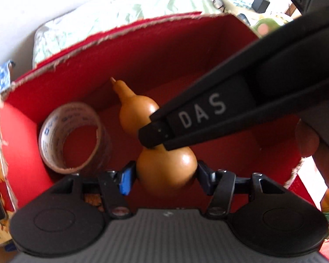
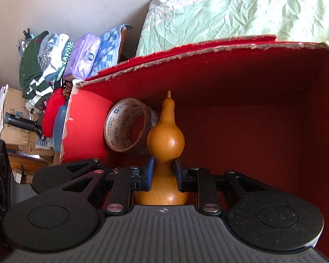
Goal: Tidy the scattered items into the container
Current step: 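Lower the gourd onto the box floor beside the tape roll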
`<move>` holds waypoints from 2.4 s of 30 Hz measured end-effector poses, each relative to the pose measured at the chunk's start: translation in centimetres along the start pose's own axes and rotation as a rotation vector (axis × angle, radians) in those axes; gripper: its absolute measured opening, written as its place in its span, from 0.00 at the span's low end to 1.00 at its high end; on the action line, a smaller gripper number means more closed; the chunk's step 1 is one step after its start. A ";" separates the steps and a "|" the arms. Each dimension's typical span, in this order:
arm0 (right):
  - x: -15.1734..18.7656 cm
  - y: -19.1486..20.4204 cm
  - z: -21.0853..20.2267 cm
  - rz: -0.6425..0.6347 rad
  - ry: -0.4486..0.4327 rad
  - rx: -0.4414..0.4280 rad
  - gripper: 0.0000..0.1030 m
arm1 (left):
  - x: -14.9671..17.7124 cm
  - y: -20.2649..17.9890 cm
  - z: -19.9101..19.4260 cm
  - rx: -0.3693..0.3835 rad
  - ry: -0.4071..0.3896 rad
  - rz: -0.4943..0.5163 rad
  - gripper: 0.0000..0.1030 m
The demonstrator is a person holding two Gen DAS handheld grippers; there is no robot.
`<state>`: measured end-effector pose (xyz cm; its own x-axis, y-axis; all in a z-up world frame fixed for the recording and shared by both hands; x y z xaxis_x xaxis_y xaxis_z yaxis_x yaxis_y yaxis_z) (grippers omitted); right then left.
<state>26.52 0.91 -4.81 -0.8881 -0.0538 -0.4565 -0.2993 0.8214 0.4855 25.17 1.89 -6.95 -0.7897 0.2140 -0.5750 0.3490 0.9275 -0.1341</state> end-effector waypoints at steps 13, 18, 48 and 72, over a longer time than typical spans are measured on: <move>1.0 -0.5 3.3 0.027 0.140 0.021 0.13 | 1.7 2.3 0.4 -0.028 0.087 -0.039 0.56; 1.0 -0.3 3.2 0.023 0.154 0.026 0.14 | 1.6 2.7 -0.8 -0.014 0.050 -0.069 0.53; 0.2 -3.0 0.4 0.020 0.112 -0.050 0.19 | 2.8 3.0 0.0 -0.113 0.088 -0.058 0.57; 1.4 -1.8 0.8 0.038 0.116 -0.064 0.19 | 5.2 -4.8 -3.8 -0.266 0.014 -0.046 0.89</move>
<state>26.09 -0.16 -6.95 -0.9324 -0.0916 -0.3497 -0.2833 0.7861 0.5493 17.49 -0.33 -6.19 -0.8093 0.1723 -0.5616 0.1690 0.9839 0.0584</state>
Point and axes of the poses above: each gripper's, at about its wrist camera, not at the fingertips, and z roughly the way its jaws point, y to its left, x to its underside, the point moved 9 cm from there along z, roughly the way its jaws point, and after that the axes turned 15 degrees about -y, right-handed, at the moved point
